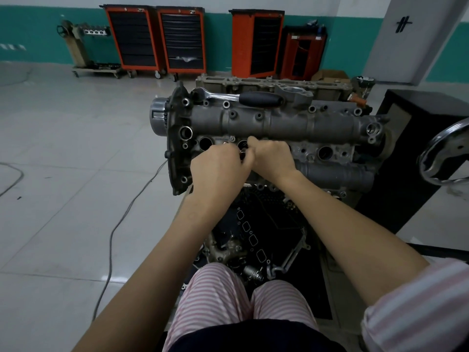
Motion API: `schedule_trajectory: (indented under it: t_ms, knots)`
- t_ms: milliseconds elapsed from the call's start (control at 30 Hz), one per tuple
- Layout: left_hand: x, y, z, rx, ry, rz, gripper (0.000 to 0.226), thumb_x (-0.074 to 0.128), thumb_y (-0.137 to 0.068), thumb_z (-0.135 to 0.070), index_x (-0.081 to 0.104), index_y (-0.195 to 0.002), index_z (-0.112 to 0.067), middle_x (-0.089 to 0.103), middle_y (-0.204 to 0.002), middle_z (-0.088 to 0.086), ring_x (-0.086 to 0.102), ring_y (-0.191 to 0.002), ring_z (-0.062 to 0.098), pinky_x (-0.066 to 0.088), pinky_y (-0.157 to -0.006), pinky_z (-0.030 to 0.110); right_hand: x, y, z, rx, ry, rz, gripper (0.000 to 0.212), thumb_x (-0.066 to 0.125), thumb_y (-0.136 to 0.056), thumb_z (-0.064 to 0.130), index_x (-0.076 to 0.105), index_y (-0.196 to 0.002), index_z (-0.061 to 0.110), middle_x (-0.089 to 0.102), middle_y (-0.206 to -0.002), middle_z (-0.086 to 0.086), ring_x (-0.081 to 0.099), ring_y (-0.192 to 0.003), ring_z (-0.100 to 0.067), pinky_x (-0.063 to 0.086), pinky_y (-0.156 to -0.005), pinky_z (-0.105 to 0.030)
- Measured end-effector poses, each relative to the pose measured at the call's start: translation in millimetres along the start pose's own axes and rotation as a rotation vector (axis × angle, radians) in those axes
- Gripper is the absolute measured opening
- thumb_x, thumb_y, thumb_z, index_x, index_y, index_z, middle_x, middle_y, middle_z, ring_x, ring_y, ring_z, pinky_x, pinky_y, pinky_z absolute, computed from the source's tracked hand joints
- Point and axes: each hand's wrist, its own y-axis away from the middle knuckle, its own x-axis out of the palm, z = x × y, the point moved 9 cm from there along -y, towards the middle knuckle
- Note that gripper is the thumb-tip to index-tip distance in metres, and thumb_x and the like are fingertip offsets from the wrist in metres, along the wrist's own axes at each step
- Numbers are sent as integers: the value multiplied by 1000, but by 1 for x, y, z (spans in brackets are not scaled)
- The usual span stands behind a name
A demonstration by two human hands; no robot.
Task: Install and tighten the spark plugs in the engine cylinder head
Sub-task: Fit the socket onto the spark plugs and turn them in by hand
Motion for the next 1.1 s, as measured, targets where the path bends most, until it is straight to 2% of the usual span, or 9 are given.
schedule_trajectory:
  t_ms: [267, 433, 500, 567, 633, 800, 933, 1033, 1100]
  knots:
    - [-1, 1, -1, -24, -20, -50, 48, 36, -94, -48, 56, -70, -11, 57, -69, 3, 54, -64, 22, 27, -50, 27, 4, 4, 3, -35, 25, -29, 29, 38, -72, 28, 54, -64, 6, 51, -38, -4, 47, -28, -26, 27, -39, -16]
    - [-4, 1, 0, -57, 8, -69, 45, 38, -94, -48, 51, -71, -12, 54, -71, 2, 48, -63, 20, 22, -45, 26, 4, 7, 1, -64, -6, -13, 17, 74, -61, 10, 58, -61, 4, 52, -38, -8, 47, -27, -26, 35, -36, -20]
    - [-2, 3, -1, -63, 7, -64, 47, 36, -95, -50, 52, -73, -12, 53, -71, 2, 47, -63, 19, 21, -45, 26, 0, 7, 1, -40, -56, -24, 16, 59, -71, 13, 58, -59, 3, 52, -38, -11, 48, -27, -27, 39, -35, -26]
    - [-1, 5, 0, -87, 4, -65, 50, 34, -96, -52, 56, -76, -12, 52, -70, 1, 46, -63, 18, 20, -44, 25, -8, 7, 3, -28, -103, -76, 32, 40, -74, 20, 57, -53, 2, 49, -35, -12, 46, -25, -26, 39, -32, -26]
    - [-3, 6, 0, -105, -15, -77, 49, 34, -97, -49, 61, -81, -11, 56, -75, 4, 44, -65, 17, 19, -44, 25, -12, 7, 6, -23, -80, -99, 34, 37, -73, 23, 56, -52, 3, 50, -36, -12, 47, -26, -28, 37, -33, -24]
    - [-10, 9, -6, -19, 0, -124, 22, 47, -93, -35, 49, -99, -14, 56, -97, 2, 49, -73, 18, 29, -55, 30, 20, 7, -10, 89, 7, 219, 24, 51, -84, 23, 53, -91, 1, 65, -68, -17, 61, -59, -39, 33, -50, -35]
    - [-7, 9, -4, -3, 56, -104, 24, 49, -91, -37, 43, -95, -14, 54, -92, 2, 55, -77, 22, 30, -53, 29, 11, 7, 1, 2, -19, 103, 13, 64, -74, 12, 56, -73, 1, 58, -49, -15, 54, -38, -34, 35, -43, -29]
    - [-2, 7, 3, -78, 59, -80, 45, 36, -93, -55, 49, -81, -13, 51, -74, -1, 50, -67, 20, 23, -46, 26, 0, 7, 2, -20, 17, 3, 25, 47, -76, 21, 59, -61, 6, 52, -38, -8, 48, -28, -26, 36, -36, -22]
    - [0, 6, 3, -95, 37, -85, 50, 33, -95, -54, 52, -73, -12, 52, -68, 0, 48, -63, 19, 20, -46, 25, -10, 7, 4, -42, 1, -84, 32, 39, -74, 23, 58, -54, 8, 48, -34, -6, 44, -24, -23, 32, -33, -19]
